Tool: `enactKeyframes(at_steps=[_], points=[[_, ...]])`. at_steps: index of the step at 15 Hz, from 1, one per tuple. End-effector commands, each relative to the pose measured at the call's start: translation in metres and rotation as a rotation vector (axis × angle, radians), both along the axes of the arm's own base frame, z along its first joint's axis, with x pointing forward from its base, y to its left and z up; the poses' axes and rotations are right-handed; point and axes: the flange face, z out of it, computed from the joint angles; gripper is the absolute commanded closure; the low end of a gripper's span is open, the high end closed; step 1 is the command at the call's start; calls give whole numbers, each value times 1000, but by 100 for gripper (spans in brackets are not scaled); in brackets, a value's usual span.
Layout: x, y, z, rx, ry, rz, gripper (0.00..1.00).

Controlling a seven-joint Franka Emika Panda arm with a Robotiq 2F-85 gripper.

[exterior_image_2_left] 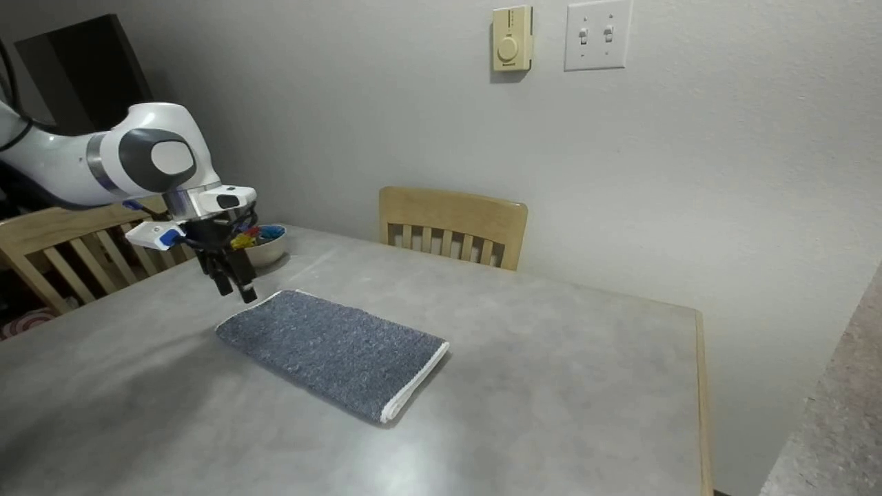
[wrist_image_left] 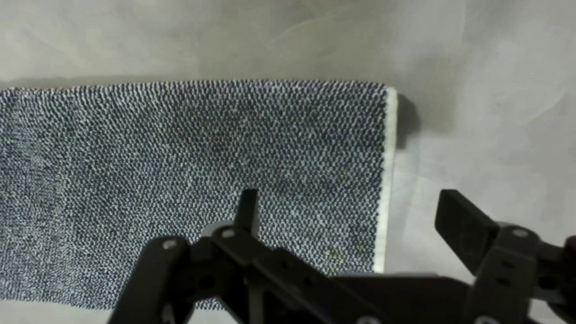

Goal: Fold the towel once

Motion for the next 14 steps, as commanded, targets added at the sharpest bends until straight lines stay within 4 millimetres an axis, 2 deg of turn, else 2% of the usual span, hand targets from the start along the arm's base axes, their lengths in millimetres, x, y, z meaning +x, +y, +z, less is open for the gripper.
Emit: enactKeyframes(at_steps=[1, 4, 7, 14], points=[[10, 14, -24, -101, -3, 13, 0], [12, 26, -42, -144, 11, 47, 0], [16, 33, -52, -172, 12, 64, 0], [29, 39, -52, -216, -58, 98, 0]])
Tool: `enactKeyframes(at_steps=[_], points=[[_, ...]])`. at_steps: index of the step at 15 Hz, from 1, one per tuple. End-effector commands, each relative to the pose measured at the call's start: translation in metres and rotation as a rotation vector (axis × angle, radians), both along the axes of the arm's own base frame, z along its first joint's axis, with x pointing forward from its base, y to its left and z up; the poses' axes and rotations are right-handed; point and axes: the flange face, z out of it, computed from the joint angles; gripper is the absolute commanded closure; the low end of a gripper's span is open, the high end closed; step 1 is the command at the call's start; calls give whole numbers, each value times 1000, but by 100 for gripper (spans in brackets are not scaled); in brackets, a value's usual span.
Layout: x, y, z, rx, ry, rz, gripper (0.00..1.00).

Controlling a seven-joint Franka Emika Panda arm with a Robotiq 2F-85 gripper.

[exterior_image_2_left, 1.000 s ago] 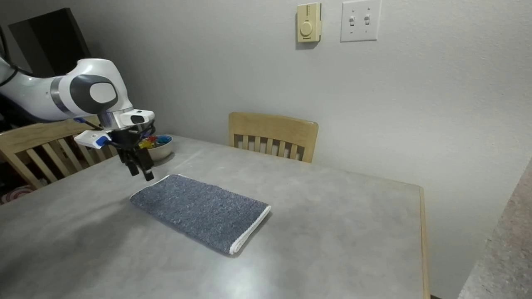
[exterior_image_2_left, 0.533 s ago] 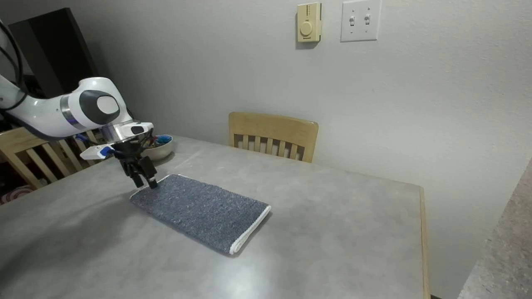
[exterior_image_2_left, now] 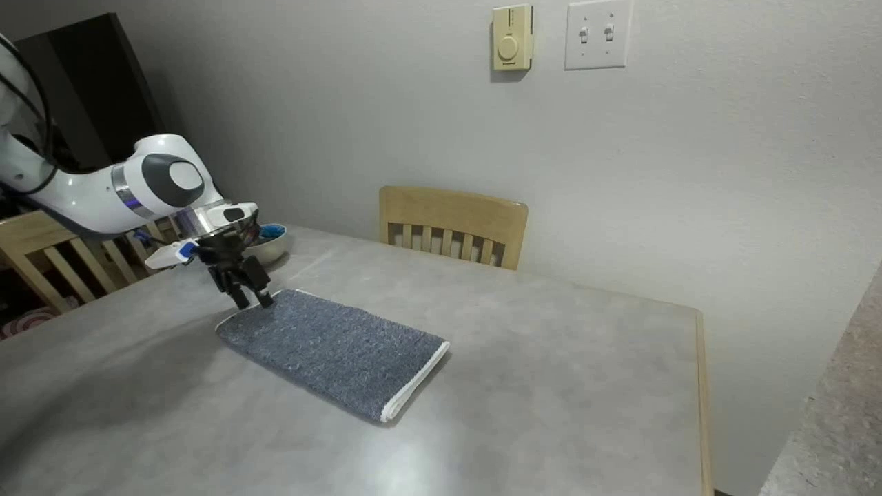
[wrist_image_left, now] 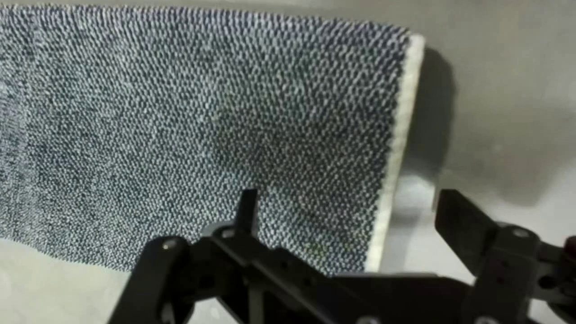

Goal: Fold the towel once

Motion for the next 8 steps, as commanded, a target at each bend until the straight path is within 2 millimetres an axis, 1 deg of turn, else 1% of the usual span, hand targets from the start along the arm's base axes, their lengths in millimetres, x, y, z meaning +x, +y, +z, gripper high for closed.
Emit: enactKeyframes(at_steps=[1, 8], points=[[10, 1, -3, -44, -37, -7, 0], [9, 1, -8, -23, -30, -51, 0]])
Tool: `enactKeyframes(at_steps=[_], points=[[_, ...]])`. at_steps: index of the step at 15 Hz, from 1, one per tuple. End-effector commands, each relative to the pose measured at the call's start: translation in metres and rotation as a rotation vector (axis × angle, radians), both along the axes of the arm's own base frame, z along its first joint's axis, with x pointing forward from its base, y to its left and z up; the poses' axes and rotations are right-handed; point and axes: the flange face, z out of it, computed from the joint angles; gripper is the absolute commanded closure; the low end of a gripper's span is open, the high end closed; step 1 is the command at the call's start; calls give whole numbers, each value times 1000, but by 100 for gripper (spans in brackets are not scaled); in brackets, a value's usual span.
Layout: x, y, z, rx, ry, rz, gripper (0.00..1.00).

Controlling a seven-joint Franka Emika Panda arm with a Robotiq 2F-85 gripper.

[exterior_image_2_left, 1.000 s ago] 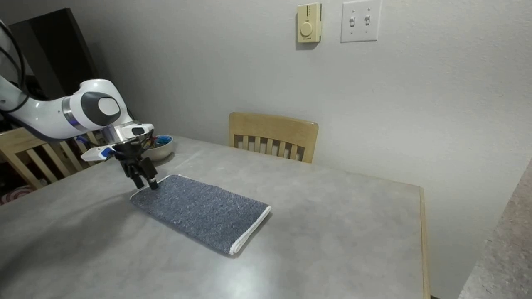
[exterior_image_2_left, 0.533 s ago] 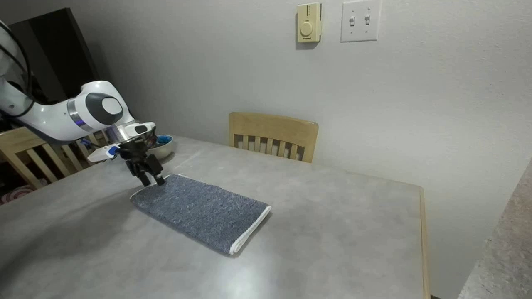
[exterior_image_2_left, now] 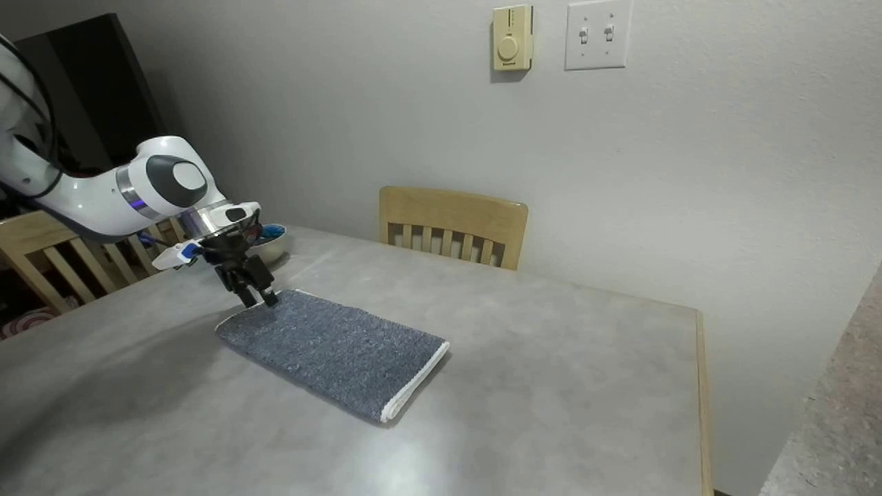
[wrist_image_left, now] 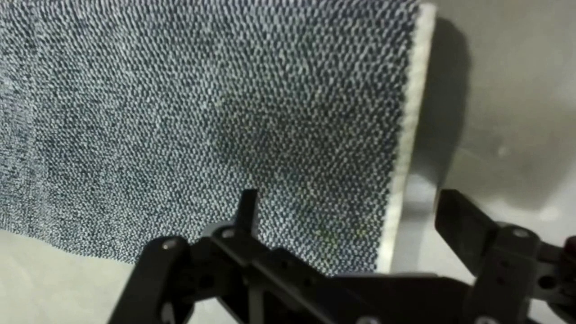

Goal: Fold the towel once

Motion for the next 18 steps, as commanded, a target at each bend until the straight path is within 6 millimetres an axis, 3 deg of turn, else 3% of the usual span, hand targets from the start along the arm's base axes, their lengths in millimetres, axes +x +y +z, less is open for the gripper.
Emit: enactKeyframes(at_steps=[1, 3, 4, 5, 7, 15, 16, 18], points=[[3, 3, -6, 5, 8, -17, 0], [2, 3, -8, 10, 12, -16, 0], [2, 4, -8, 16, 12, -18, 19], [2, 4, -9, 16, 14, -16, 23], [3, 7, -7, 25, 10, -16, 42], [3, 3, -6, 1, -8, -51, 97], [3, 0, -6, -10, -17, -71, 100], [4, -6, -4, -26, -38, -115, 88]])
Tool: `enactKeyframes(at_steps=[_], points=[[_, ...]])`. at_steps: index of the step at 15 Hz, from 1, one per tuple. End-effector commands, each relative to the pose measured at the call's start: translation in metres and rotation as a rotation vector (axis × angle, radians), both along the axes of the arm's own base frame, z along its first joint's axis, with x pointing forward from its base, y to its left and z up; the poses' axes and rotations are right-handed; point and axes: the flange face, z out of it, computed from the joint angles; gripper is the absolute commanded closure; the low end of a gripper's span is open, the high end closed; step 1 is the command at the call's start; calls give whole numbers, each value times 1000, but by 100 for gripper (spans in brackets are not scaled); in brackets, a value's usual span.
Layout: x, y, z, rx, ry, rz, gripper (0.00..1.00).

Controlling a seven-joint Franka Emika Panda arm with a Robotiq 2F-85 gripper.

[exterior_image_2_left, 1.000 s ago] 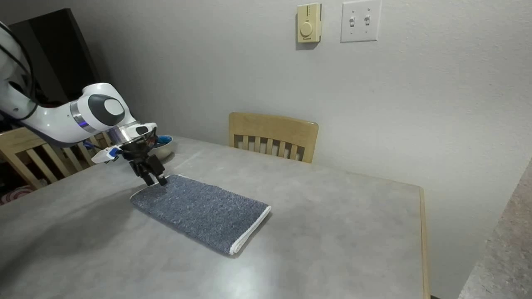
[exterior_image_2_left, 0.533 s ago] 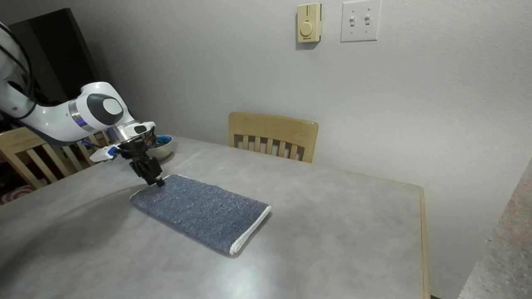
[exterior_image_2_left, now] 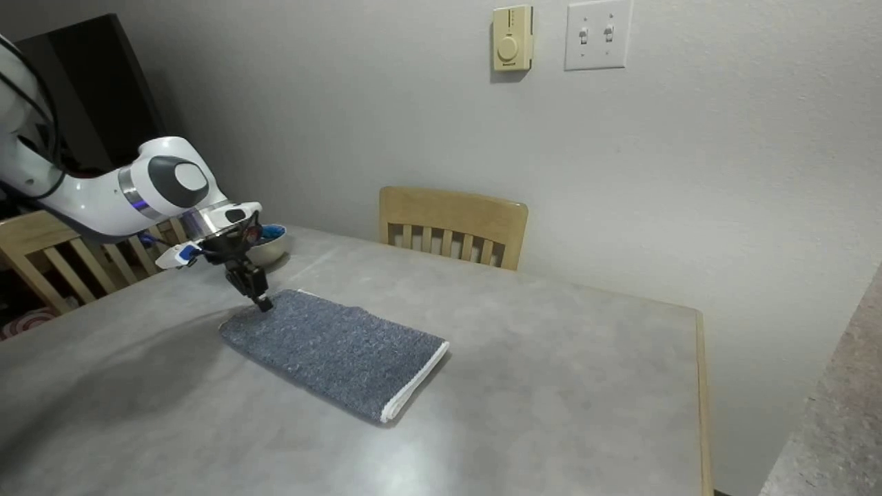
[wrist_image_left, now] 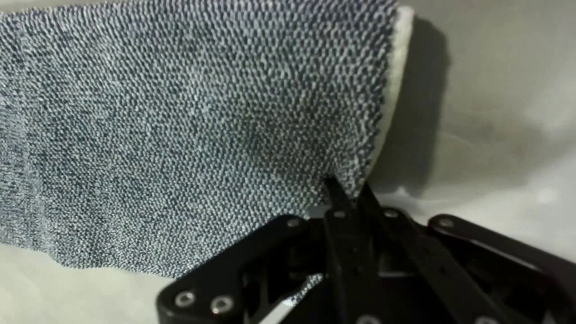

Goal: Fold the towel once

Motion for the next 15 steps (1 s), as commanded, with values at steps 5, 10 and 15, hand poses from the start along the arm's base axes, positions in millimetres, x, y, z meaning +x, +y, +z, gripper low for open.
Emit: enactKeyframes(at_steps=[5, 10, 15], points=[[-3, -6, -5, -7, 30, -27, 98], [-13, 12, 12, 68, 108, 219, 98], [-18, 16, 39, 87, 130, 361, 98]])
